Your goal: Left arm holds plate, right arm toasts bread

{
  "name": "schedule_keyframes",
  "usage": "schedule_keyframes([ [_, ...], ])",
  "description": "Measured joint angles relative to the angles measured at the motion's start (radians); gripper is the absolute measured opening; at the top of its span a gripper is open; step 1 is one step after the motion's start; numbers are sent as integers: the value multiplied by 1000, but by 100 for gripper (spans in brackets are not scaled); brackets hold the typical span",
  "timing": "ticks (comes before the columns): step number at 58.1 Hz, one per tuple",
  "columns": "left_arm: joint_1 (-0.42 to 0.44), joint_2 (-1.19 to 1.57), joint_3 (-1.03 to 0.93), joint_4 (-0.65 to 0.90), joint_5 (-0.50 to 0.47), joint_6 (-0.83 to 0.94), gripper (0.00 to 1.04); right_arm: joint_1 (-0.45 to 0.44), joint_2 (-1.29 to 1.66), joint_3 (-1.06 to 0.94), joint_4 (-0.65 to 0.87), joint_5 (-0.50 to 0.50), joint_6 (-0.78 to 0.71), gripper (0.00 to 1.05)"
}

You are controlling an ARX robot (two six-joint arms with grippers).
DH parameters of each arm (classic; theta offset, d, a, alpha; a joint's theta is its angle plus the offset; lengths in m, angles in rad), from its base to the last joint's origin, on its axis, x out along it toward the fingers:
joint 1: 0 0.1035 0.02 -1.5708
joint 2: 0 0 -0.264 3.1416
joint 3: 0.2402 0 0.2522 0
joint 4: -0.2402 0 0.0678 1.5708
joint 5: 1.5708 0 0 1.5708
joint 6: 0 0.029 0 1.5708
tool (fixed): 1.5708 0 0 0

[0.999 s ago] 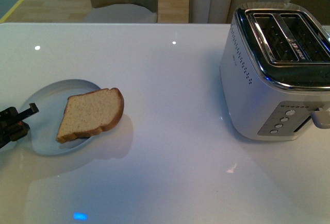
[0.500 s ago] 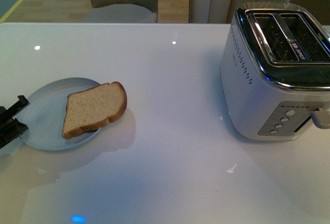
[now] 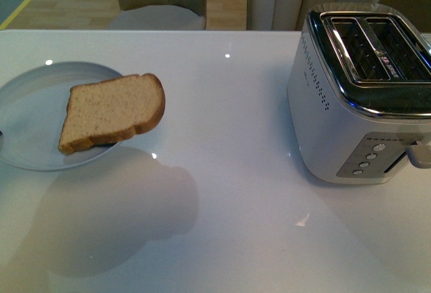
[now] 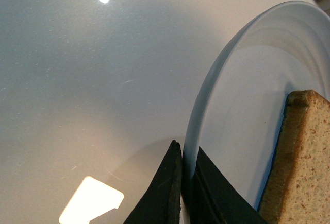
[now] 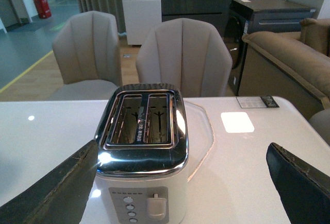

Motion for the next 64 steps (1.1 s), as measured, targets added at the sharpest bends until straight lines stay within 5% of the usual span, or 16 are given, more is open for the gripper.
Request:
schedule_keyframes([
  [23,-221,-299,58,-246,-73,-104,3,0,0,0,0,0,0,96],
  [64,-555,-313,240,-374,-193,-211,3,0,0,0,0,0,0,96],
])
